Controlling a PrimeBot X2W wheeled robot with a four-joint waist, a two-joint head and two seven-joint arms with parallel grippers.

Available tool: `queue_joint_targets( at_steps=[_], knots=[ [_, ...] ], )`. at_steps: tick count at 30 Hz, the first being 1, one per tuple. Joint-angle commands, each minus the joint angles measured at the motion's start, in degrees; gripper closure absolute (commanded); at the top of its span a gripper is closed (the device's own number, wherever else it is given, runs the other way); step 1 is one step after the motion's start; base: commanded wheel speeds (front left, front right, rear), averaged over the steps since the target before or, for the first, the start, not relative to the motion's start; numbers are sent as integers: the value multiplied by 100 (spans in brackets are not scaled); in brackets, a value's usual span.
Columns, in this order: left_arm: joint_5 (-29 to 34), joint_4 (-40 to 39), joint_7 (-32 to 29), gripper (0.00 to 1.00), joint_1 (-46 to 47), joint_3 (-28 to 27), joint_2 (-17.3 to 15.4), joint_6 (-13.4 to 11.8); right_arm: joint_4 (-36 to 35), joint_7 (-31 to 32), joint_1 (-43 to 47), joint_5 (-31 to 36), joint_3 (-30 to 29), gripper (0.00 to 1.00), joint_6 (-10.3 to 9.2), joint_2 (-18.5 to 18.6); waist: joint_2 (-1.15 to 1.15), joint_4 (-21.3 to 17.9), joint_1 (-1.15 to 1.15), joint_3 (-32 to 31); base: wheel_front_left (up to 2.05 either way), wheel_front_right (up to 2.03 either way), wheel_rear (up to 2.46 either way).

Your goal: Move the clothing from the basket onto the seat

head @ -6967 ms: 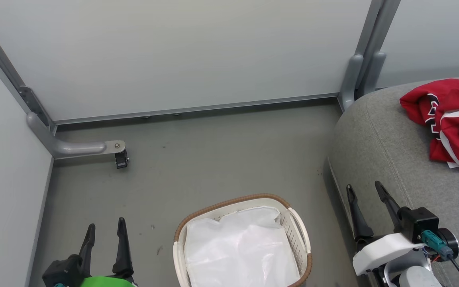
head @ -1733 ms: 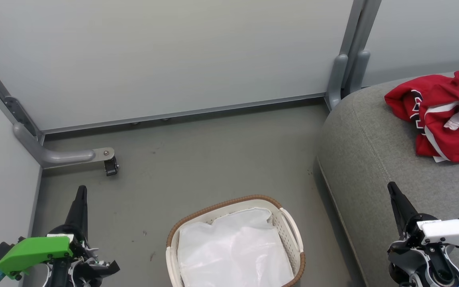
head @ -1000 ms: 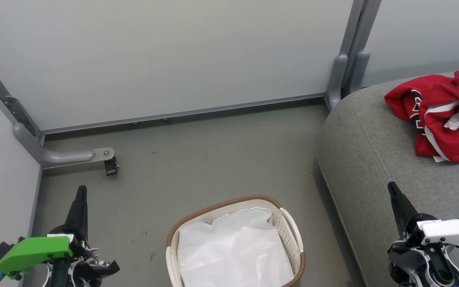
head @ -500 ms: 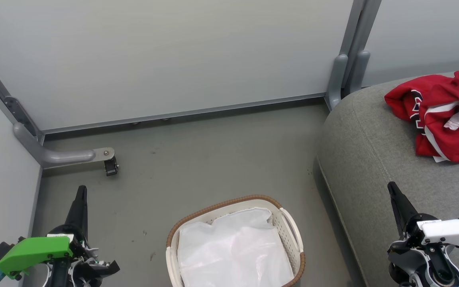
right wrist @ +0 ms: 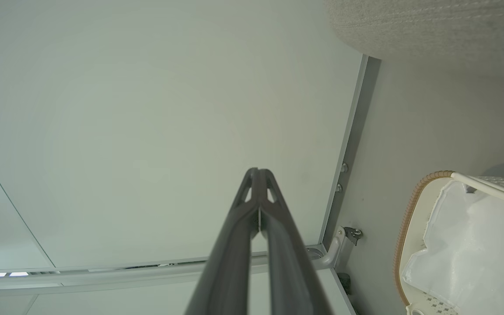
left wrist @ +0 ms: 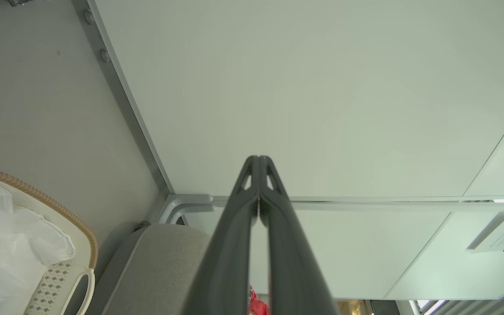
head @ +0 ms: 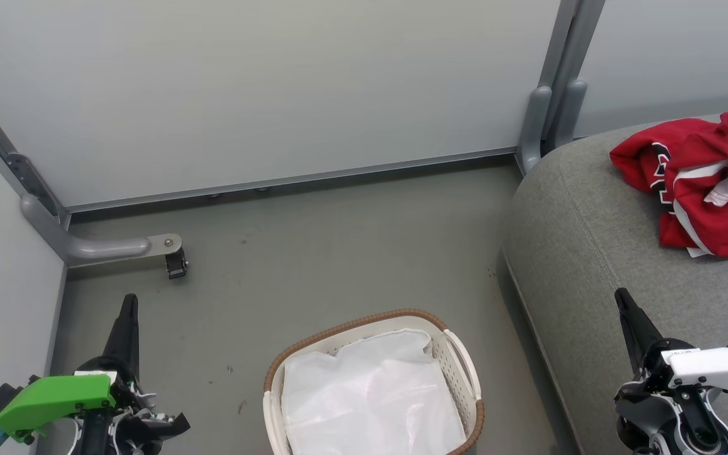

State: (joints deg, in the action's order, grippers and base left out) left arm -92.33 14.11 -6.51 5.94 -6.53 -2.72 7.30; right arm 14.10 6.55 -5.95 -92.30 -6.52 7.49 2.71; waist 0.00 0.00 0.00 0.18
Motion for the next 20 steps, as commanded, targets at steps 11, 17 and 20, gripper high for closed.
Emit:
queue_joint_targets(
  at_steps=[11, 17, 20],
  knots=[
    [-18, -14, -24, 100, 64, -11, -29, 39, -19, 16, -48, -22, -12, 100, 0, 32, 0, 0, 0, 0, 0, 0, 0],
    [-18, -14, -24, 100, 64, -11, -29, 39, -19, 16, -48, -22, -12, 100, 0, 32, 0, 0, 0, 0, 0, 0, 0],
    [-18, -14, -24, 100, 64, -11, -29, 39, -19, 15, -48, -22, -12, 100, 0, 32, 0, 0, 0, 0, 0, 0, 0]
  ],
)
